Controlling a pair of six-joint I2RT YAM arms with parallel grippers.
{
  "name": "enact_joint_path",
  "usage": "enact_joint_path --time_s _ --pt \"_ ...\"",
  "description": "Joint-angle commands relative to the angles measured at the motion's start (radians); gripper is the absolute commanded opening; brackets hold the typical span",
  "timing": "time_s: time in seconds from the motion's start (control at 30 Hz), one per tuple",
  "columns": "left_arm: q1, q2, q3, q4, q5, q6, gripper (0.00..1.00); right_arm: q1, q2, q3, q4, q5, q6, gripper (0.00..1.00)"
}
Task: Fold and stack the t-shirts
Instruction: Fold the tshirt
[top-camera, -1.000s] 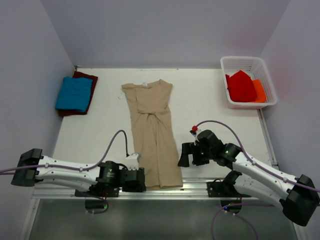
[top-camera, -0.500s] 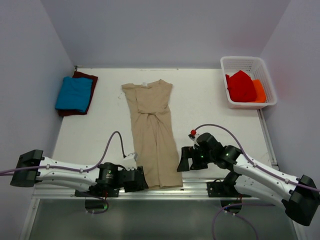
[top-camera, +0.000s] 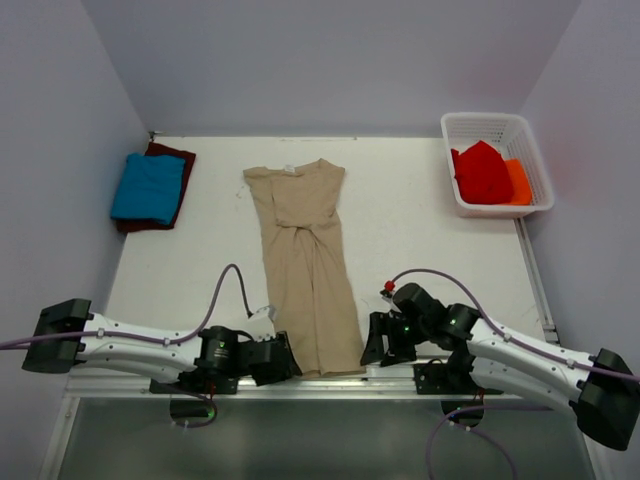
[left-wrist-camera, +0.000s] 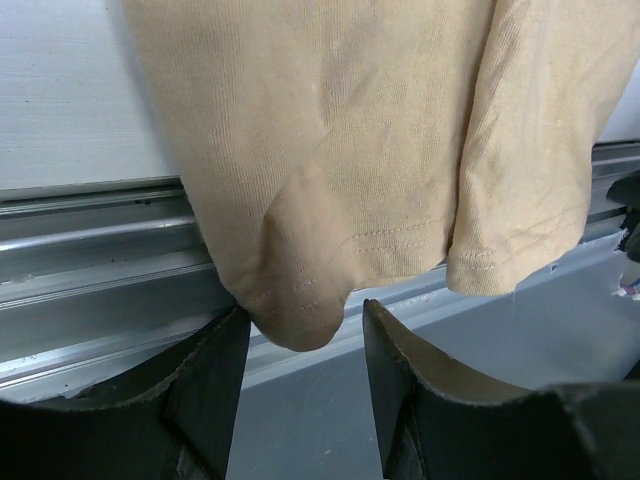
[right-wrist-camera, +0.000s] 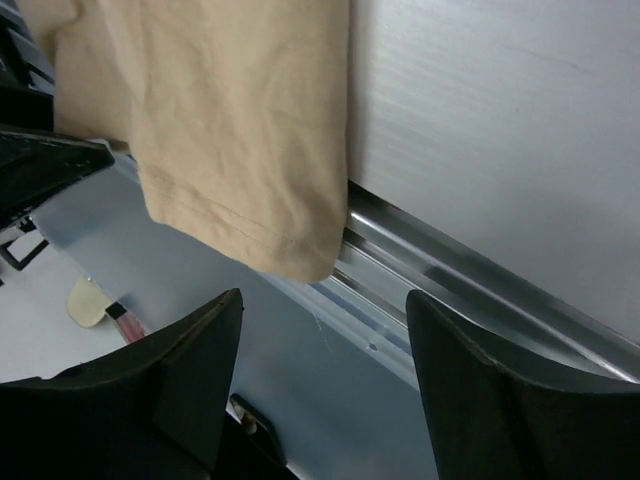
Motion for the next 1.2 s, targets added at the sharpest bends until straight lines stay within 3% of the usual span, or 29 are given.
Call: enact_joint_path --time_s 0.0,0.17,0.3,0.4,0.57,0.77,0.93,1.1,1.17 --pt "-0.01 0.027 -0.063 -0.1 -0.04 -0.03 0.54 0.023 -0.013 -0.029 0.036 -0.058 0.101 0.67" --pt "-0.015 0.054 -0.046 -0.112 -0.057 -0.036 0.43 0.057 -0.004 -0.055 0.086 -0.044 0.176 0.62" --pt "-0.019 0.053 -0.045 -0.118 -0.08 -0.052 0.41 0.118 0.042 -0.07 0.189 -0.005 0.23 0.55" --pt "-0.026 0.062 -0.042 -0.123 -0.089 -0.062 0.43 0.146 0.096 -0.07 0.243 0.017 0.244 0.51" --pt "-0.039 0.096 -0.024 -0.135 -0.099 -0.078 0.55 0.185 0.174 -0.078 0.339 0.057 0.268 0.49" --pt "-0.058 0.13 -0.007 -0.149 -0.109 -0.099 0.63 0.195 0.207 -0.073 0.376 0.089 0.264 0.47" --pt "-0.104 0.116 0.024 -0.261 -0.099 -0.195 0.66 0.199 0.15 -0.059 0.298 0.113 0.253 0.48" --pt "-0.151 0.085 0.009 -0.315 -0.057 -0.259 0.68 0.199 0.055 -0.041 0.153 0.158 0.248 0.65" --pt "-0.153 0.068 -0.007 -0.295 -0.031 -0.272 0.69 0.199 0.018 -0.033 0.126 0.163 0.251 0.67"
